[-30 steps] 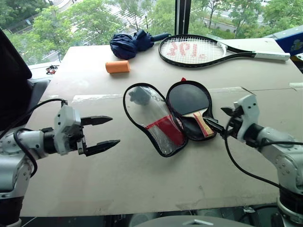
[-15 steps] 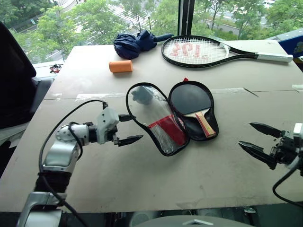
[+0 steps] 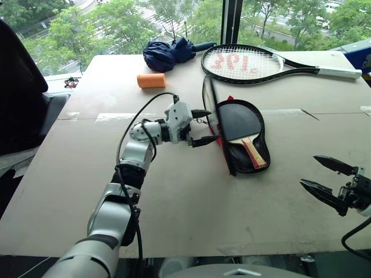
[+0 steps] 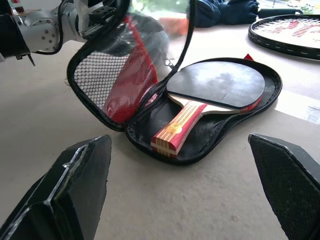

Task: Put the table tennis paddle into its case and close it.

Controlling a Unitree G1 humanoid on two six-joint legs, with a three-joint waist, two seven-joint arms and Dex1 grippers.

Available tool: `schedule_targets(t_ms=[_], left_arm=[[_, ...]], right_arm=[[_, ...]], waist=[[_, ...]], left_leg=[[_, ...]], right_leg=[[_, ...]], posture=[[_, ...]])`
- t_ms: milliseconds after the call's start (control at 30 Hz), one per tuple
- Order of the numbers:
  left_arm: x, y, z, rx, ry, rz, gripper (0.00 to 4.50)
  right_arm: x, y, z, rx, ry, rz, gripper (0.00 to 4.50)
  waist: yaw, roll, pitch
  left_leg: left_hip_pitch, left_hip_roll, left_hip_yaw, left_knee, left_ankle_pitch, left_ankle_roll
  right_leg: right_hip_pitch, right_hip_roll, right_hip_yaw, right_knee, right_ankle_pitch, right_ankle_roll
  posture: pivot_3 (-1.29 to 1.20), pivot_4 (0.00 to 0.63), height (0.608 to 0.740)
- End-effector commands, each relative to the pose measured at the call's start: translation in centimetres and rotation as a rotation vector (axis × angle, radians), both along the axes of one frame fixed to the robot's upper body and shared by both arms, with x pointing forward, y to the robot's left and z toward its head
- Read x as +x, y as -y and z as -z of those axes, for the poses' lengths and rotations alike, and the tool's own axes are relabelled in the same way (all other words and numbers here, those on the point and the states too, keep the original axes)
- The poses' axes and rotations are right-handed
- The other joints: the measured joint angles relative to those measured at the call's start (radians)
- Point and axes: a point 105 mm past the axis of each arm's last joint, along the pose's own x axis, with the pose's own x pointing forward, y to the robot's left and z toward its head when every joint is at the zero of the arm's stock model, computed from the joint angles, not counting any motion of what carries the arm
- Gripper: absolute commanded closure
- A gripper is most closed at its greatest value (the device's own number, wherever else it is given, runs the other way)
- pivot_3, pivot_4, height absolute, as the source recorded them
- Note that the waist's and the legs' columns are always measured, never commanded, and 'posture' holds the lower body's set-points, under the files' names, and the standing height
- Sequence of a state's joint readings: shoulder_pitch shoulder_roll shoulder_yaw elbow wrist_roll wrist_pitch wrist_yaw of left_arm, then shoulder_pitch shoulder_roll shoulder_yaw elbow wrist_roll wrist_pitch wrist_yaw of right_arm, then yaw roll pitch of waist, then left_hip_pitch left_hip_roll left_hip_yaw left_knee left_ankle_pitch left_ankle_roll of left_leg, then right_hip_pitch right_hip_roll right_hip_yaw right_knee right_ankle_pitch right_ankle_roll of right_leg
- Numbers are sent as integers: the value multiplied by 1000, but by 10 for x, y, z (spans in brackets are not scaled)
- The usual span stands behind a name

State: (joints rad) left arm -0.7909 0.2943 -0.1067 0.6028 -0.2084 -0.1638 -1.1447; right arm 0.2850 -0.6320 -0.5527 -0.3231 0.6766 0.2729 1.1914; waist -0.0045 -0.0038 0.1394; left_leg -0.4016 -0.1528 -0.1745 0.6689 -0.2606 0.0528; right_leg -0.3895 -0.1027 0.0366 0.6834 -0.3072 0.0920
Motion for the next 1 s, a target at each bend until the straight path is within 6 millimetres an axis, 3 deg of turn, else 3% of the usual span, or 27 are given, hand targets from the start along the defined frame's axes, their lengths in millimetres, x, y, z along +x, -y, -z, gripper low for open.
schedule_targets(t_ms=[33,133,233,367,467,600,867,1000], left_arm=[[9,16,-14,-50,44,-9,0],[4,33,-23,-107,50,32,0],[1,29,-25,-106,59,29,0],[-12,6,-34,-105,78,21,0],[-40,-17,-48,-104,57,50,0],[-81,-38,-54,-31,30,104,0],[-124,-77,-56,136,-91,98,0],[-128,-89,-62,161,-110,46,0]], right_arm=[[-1,3,-9,0,50,12,80],[6,4,-11,11,43,55,80],[16,3,-12,9,36,93,80],[49,-10,-13,33,-13,166,80],[91,-19,-1,-102,-59,272,80],[123,-29,4,-55,-177,294,80],[150,-56,10,42,-351,167,80],[152,-67,23,-39,-388,110,80]], waist=[[-2,0,0],[-7,0,0],[-11,-1,0],[-19,-1,1],[-38,-1,1],[-26,-1,1],[-9,-1,1],[-15,-1,2]], left_leg=[[0,0,0,0,0,0],[0,0,0,0,0,0],[0,0,0,0,0,0],[0,0,2,0,0,0],[0,0,4,0,0,0],[-1,1,3,0,0,0],[0,0,2,0,0,-1],[0,0,3,0,0,-1]], right_leg=[[0,0,0,0,0,0],[0,0,0,0,0,0],[-1,0,1,1,0,0],[-2,0,3,4,0,0],[-5,0,5,7,0,0],[-7,0,4,10,0,0],[-6,0,3,8,0,-1],[-7,0,4,9,0,-1]], posture=[[0,150,726],[0,150,726],[0,150,726],[0,150,726],[0,150,726],[0,150,726],[0,150,726],[0,150,726]])
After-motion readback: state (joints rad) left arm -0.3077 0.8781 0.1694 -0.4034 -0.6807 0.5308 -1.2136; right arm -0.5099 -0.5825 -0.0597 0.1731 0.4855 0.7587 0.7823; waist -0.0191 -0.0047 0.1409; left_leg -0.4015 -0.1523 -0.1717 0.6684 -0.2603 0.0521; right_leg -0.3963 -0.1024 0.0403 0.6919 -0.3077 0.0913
